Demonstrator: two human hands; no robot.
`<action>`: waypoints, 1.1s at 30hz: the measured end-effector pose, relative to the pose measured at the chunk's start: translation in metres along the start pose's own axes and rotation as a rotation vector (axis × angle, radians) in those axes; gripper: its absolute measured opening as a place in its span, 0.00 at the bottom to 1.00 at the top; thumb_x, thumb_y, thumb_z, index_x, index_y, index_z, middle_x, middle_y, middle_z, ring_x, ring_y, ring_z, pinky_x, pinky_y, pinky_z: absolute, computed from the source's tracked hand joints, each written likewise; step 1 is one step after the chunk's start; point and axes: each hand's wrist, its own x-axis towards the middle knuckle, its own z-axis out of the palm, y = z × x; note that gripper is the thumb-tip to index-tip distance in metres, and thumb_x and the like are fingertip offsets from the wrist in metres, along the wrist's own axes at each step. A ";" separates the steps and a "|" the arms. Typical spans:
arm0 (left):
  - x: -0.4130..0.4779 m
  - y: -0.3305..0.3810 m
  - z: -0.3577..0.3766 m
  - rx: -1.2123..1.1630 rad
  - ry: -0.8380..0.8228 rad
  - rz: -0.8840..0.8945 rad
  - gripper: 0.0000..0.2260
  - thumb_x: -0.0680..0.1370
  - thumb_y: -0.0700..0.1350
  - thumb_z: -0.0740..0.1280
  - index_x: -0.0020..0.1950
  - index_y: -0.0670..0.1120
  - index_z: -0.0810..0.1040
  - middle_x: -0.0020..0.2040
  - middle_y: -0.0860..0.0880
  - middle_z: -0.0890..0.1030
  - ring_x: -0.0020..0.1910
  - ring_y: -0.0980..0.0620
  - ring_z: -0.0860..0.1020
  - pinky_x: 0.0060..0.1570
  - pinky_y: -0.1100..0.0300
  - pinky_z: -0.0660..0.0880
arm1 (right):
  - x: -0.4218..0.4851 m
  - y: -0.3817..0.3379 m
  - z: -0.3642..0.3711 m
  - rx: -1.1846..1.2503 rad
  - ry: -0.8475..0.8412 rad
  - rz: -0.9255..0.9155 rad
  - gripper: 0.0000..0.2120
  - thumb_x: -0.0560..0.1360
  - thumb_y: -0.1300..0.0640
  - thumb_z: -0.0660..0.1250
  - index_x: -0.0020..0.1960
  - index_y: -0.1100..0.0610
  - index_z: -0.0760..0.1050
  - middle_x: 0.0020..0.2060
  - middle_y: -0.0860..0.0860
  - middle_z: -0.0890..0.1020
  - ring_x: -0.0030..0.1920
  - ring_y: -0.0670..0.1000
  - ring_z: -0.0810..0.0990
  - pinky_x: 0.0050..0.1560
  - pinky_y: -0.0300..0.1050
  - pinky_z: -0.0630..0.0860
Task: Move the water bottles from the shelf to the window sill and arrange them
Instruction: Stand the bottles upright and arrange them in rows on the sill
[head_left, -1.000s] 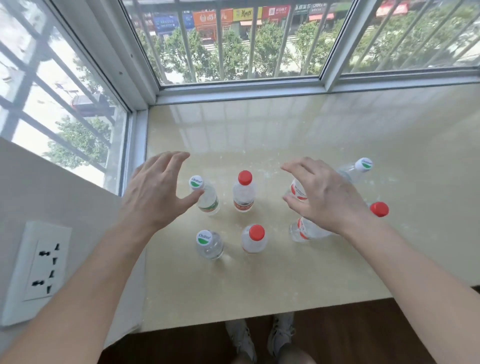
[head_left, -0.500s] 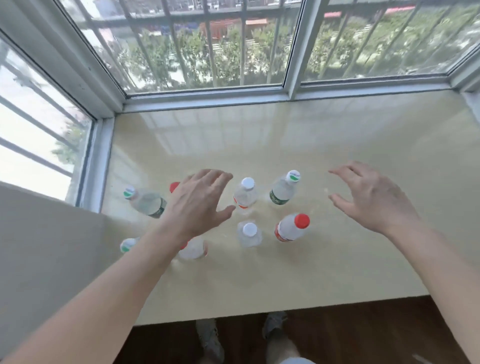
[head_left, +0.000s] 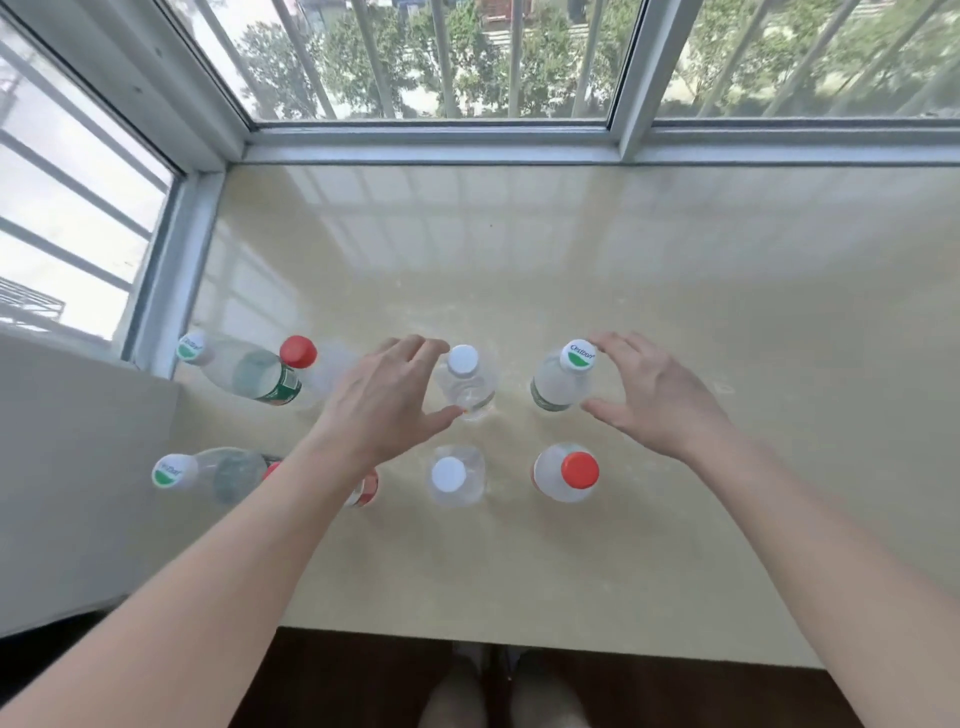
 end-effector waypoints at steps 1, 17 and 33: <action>0.003 0.000 0.004 -0.007 -0.009 -0.008 0.29 0.73 0.59 0.71 0.70 0.49 0.69 0.63 0.51 0.77 0.62 0.47 0.73 0.50 0.55 0.71 | 0.005 0.001 0.004 0.020 -0.001 -0.001 0.32 0.73 0.47 0.72 0.74 0.46 0.64 0.67 0.47 0.72 0.63 0.53 0.74 0.56 0.49 0.74; 0.029 -0.019 0.022 -0.419 -0.093 -0.017 0.29 0.69 0.51 0.77 0.68 0.54 0.70 0.62 0.56 0.75 0.55 0.54 0.78 0.57 0.51 0.76 | 0.025 0.001 0.041 0.333 0.073 -0.024 0.31 0.65 0.48 0.78 0.65 0.43 0.72 0.57 0.41 0.75 0.55 0.47 0.77 0.54 0.54 0.79; 0.035 -0.011 0.035 -0.562 0.017 -0.077 0.32 0.67 0.54 0.79 0.68 0.58 0.71 0.60 0.53 0.73 0.57 0.54 0.74 0.58 0.50 0.76 | 0.021 0.001 0.048 0.325 0.112 -0.012 0.37 0.63 0.46 0.77 0.69 0.39 0.68 0.62 0.42 0.74 0.60 0.48 0.75 0.53 0.55 0.79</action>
